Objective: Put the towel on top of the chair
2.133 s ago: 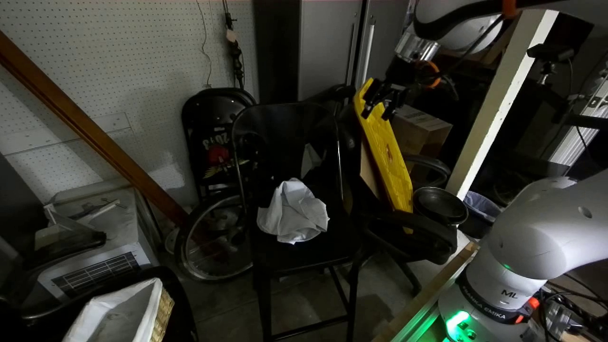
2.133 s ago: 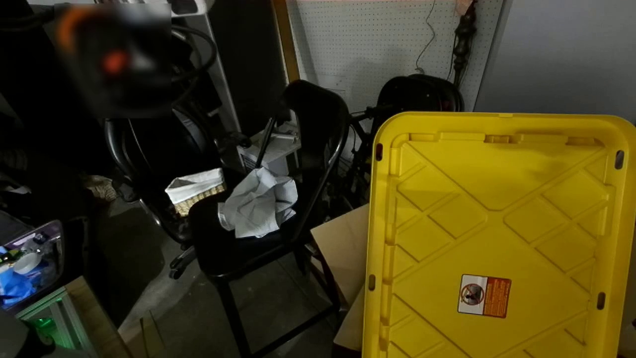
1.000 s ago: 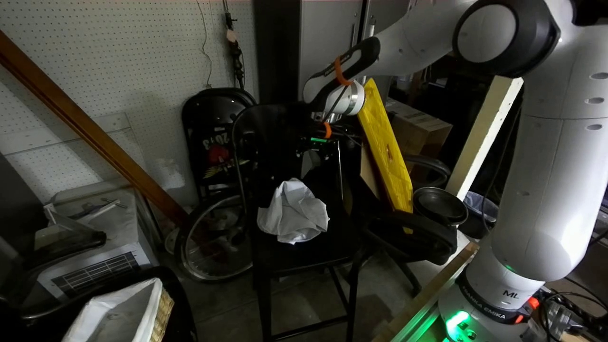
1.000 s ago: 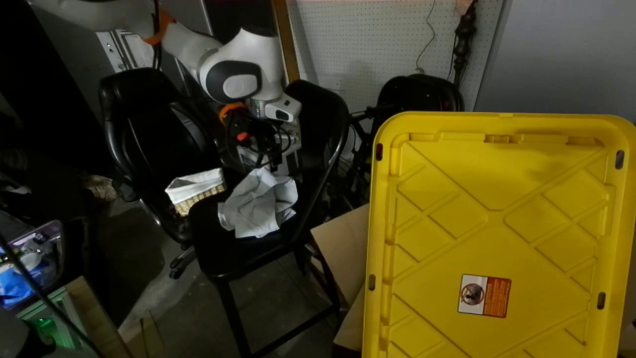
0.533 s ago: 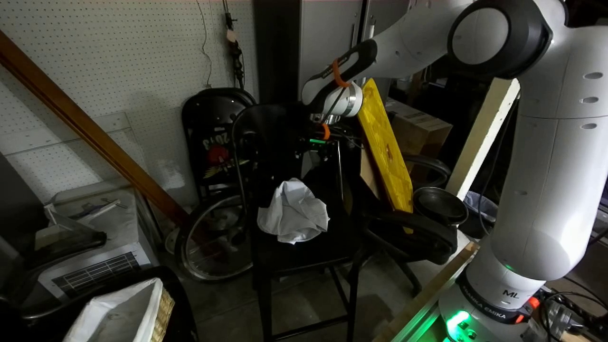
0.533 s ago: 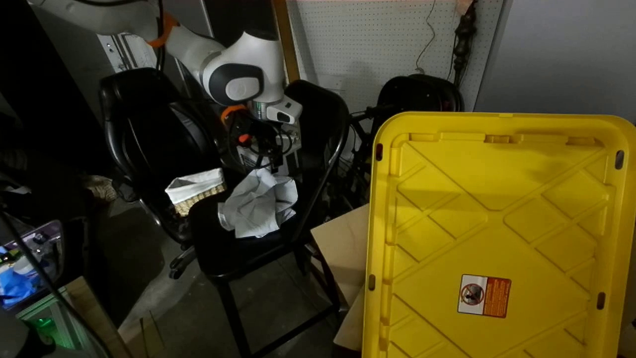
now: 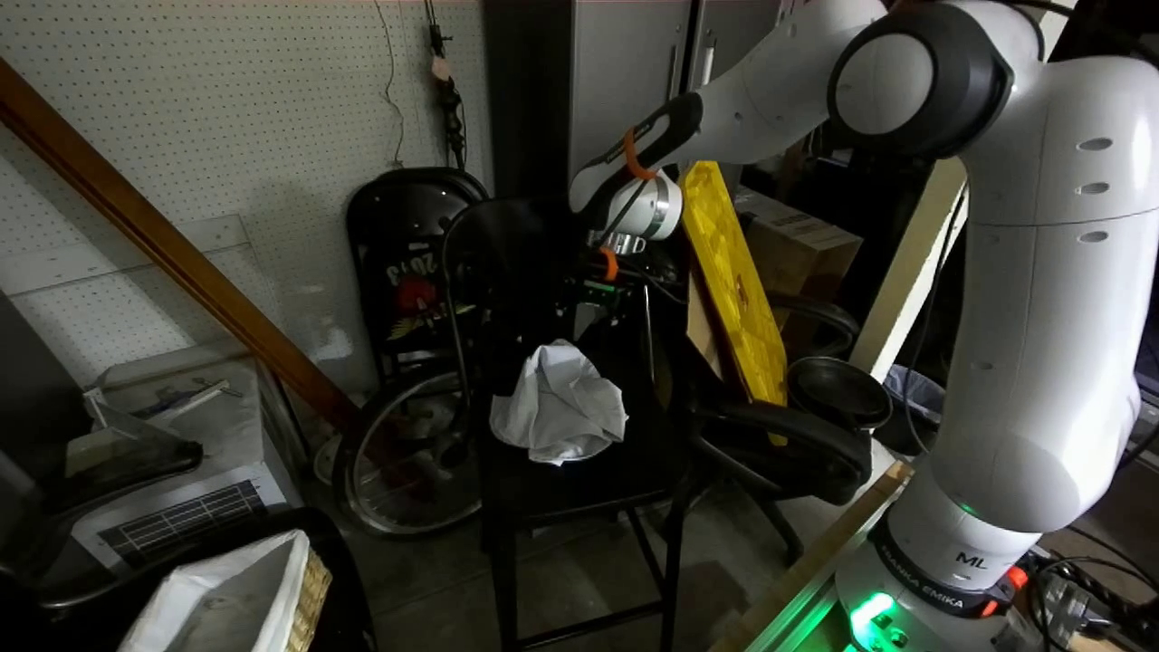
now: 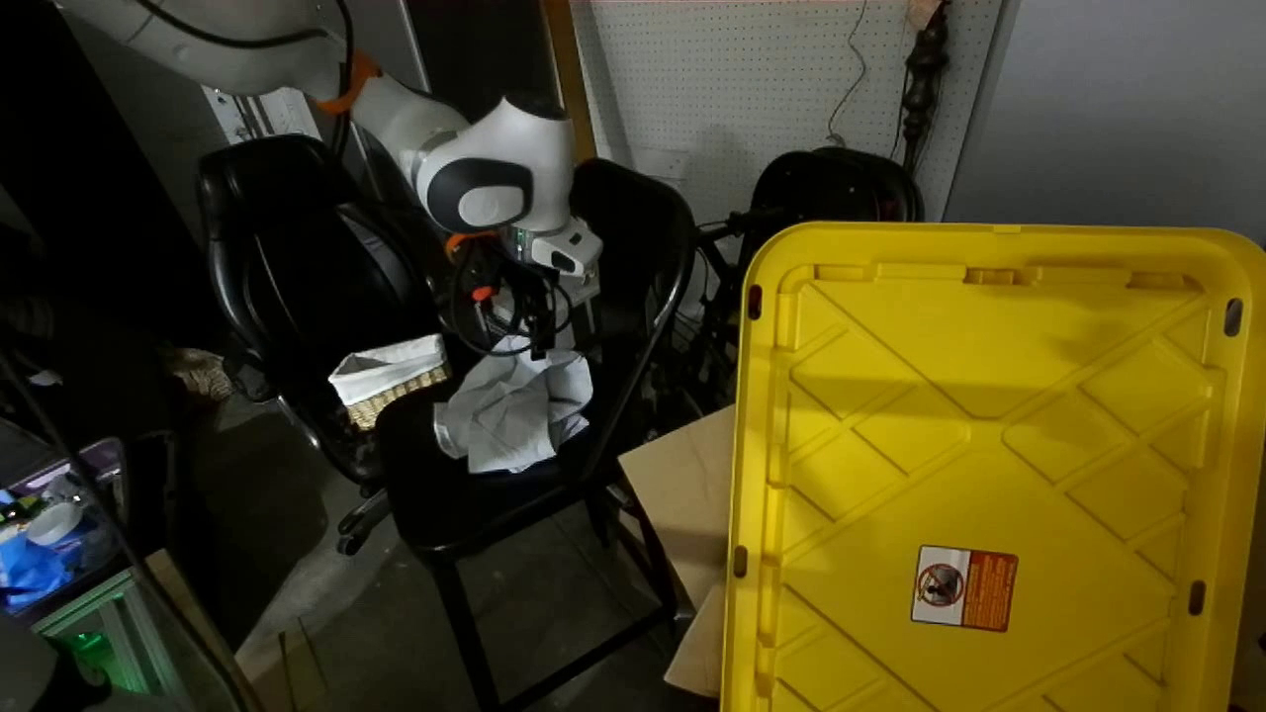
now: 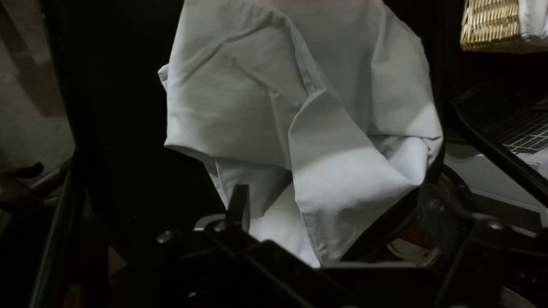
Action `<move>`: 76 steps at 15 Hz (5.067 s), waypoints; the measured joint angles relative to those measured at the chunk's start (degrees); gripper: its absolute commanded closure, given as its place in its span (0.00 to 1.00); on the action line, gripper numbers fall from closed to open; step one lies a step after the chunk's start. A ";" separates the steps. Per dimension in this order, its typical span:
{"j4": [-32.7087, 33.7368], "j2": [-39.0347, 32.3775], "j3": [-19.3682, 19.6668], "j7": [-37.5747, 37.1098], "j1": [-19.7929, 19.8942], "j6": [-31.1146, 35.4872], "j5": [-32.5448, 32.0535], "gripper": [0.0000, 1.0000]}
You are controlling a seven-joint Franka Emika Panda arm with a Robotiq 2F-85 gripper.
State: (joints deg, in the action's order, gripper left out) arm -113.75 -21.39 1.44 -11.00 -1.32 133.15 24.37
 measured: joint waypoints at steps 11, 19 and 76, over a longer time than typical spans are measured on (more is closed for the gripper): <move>5.61 -12.39 -5.57 0.01 0.83 15.84 1.50 0.34; 7.64 -13.19 -7.35 0.27 2.33 14.98 1.48 0.90; 38.96 -2.83 0.44 -17.94 2.38 27.48 -33.07 0.99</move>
State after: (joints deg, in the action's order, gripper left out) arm -74.78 -24.22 1.89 -28.93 1.06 160.62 -8.69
